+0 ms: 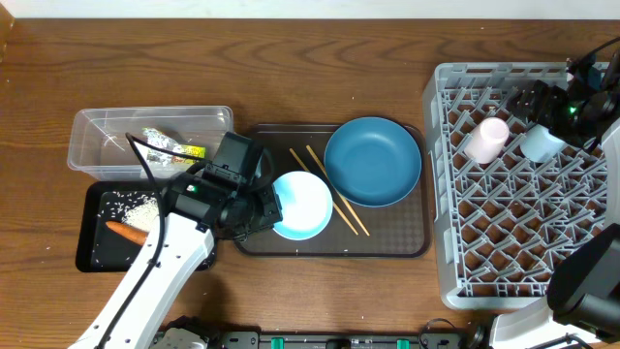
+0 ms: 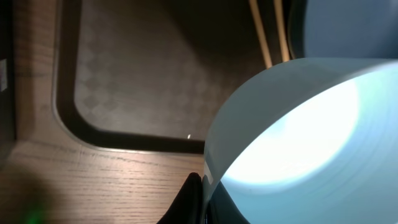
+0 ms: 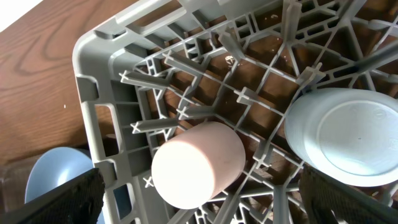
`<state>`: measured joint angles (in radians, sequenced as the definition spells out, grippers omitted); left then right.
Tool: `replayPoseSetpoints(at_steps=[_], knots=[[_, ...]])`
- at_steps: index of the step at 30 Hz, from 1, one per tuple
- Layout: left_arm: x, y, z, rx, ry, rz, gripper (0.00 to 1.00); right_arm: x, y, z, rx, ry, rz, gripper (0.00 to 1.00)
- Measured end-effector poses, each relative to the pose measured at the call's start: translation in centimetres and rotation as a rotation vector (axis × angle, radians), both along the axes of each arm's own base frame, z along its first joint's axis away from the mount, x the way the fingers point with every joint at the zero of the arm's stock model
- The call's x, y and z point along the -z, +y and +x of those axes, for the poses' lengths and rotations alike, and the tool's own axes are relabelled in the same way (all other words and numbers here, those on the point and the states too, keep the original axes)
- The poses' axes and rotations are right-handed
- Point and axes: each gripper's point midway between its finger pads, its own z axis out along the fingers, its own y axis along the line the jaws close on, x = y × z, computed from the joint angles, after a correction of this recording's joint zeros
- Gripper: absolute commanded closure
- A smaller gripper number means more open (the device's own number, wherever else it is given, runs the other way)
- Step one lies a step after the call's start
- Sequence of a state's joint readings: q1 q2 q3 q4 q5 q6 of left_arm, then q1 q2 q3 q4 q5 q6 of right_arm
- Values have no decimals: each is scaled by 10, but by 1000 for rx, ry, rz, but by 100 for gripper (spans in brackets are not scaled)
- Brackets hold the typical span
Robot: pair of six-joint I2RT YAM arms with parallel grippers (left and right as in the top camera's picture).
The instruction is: Sort waste into correct bins and load items into the dishwasher rack
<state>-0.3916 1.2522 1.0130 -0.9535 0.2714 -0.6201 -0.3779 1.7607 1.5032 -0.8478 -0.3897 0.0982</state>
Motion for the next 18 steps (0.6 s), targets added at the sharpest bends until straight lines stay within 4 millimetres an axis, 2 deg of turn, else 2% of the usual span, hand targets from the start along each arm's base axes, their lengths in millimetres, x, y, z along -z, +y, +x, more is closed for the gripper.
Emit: replayPoseSetpoints(at_steps=[5,8,9,11,14,18], knots=[[-3,-4,9,2,-42,-17,94,0,1,0,9,2,12,1],[-4,-5,10,2,-47,-20,94,4,18,-15,11,72,113,1],[-4,-5,11,2,-48,-20,94,5,24,-19,4,87,148,3],[-4,-5,10,3,-47,-21,94,1,36,-22,-28,86,213,16],[-3,-5,8,4,-35,-19,94,-6,53,-26,-102,67,286,29],[-3,-5,6,4,-29,-18,94,-10,79,-36,-205,77,338,36]])
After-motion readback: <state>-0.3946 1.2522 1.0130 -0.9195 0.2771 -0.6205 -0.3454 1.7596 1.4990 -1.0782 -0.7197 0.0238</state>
